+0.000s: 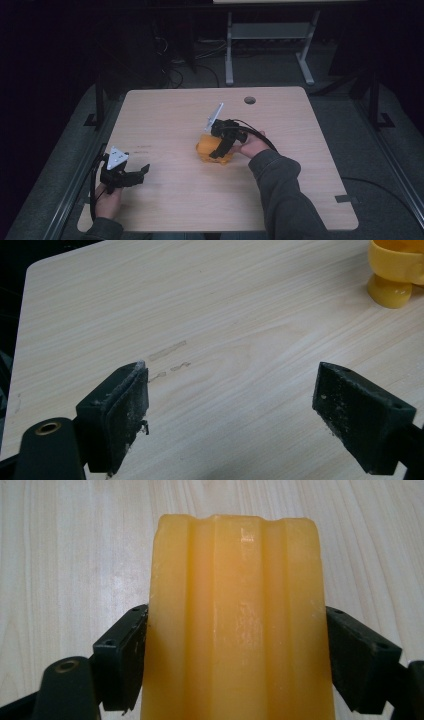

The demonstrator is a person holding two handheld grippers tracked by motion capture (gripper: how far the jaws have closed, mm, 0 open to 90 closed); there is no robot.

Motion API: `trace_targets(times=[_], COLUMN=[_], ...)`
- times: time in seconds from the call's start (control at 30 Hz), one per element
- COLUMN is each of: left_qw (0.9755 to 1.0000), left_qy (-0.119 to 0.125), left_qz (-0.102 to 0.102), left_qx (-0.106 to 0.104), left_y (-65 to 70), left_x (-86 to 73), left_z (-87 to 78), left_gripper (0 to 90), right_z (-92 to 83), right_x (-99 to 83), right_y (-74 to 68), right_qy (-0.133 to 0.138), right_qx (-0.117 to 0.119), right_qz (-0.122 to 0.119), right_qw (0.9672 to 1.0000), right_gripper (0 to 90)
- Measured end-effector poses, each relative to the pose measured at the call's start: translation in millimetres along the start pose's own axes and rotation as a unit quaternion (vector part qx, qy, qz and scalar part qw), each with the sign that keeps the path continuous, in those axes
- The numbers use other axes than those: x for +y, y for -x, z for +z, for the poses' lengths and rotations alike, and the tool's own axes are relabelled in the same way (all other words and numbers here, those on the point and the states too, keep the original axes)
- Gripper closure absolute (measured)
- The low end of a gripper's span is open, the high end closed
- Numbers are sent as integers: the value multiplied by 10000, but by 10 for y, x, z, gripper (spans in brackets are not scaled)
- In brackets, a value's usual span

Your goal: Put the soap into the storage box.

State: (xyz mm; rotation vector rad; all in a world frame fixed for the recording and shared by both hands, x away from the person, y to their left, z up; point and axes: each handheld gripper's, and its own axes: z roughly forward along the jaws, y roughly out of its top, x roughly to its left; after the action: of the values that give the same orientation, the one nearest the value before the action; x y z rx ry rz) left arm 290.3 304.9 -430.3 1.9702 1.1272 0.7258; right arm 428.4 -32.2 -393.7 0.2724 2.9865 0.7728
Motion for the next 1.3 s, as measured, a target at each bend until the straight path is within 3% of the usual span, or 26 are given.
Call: trace_targets(times=[0.77, 1.3], left_qw=[10000, 10000], left_qy=[-5, -15], left_qz=[5, 42], left_qx=[-6, -11], left_y=[8, 16], left_x=[3, 4], left_z=[5, 11], left_gripper=[141, 141], right_z=[-53, -204], right_x=[-35, -77], right_y=[-17, -20], right_qy=[150, 329], right_qx=[-2, -96], right_qz=[108, 141], right_qw=[9998, 9993], right_gripper=[186, 189])
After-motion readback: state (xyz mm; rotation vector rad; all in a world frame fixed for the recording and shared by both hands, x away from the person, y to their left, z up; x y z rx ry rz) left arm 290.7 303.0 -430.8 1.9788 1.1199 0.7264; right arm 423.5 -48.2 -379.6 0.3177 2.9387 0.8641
